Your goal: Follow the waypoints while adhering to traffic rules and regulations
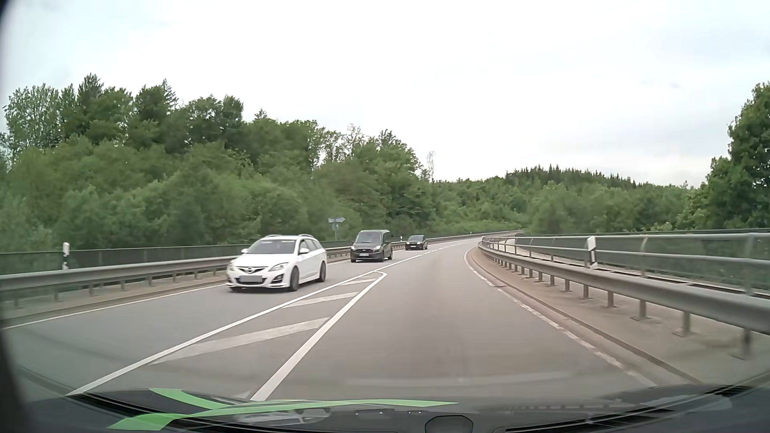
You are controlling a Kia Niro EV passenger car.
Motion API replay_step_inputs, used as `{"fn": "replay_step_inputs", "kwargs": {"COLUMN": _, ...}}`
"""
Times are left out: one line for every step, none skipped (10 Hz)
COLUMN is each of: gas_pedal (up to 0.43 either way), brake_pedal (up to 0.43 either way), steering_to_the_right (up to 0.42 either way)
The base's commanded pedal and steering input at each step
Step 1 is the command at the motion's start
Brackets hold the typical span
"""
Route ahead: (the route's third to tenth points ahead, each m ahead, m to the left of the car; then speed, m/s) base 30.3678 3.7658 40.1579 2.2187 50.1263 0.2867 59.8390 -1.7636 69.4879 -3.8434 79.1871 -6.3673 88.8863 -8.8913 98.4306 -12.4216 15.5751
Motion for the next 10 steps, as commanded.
{"fn": "replay_step_inputs", "kwargs": {"gas_pedal": 0.02, "brake_pedal": 0.0, "steering_to_the_right": 0.009}}
{"fn": "replay_step_inputs", "kwargs": {"gas_pedal": 0.02, "brake_pedal": 0.0, "steering_to_the_right": 0.01}}
{"fn": "replay_step_inputs", "kwargs": {"gas_pedal": 0.02, "brake_pedal": 0.0, "steering_to_the_right": 0.011}}
{"fn": "replay_step_inputs", "kwargs": {"gas_pedal": 0.02, "brake_pedal": 0.0, "steering_to_the_right": 0.011}}
{"fn": "replay_step_inputs", "kwargs": {"gas_pedal": 0.02, "brake_pedal": 0.0, "steering_to_the_right": 0.011}}
{"fn": "replay_step_inputs", "kwargs": {"gas_pedal": 0.02, "brake_pedal": 0.0, "steering_to_the_right": 0.011}}
{"fn": "replay_step_inputs", "kwargs": {"gas_pedal": 0.02, "brake_pedal": 0.0, "steering_to_the_right": 0.011}}
{"fn": "replay_step_inputs", "kwargs": {"gas_pedal": 0.02, "brake_pedal": 0.0, "steering_to_the_right": 0.011}}
{"fn": "replay_step_inputs", "kwargs": {"gas_pedal": 0.02, "brake_pedal": 0.0, "steering_to_the_right": 0.013}}
{"fn": "replay_step_inputs", "kwargs": {"gas_pedal": 0.02, "brake_pedal": 0.0, "steering_to_the_right": 0.015}}
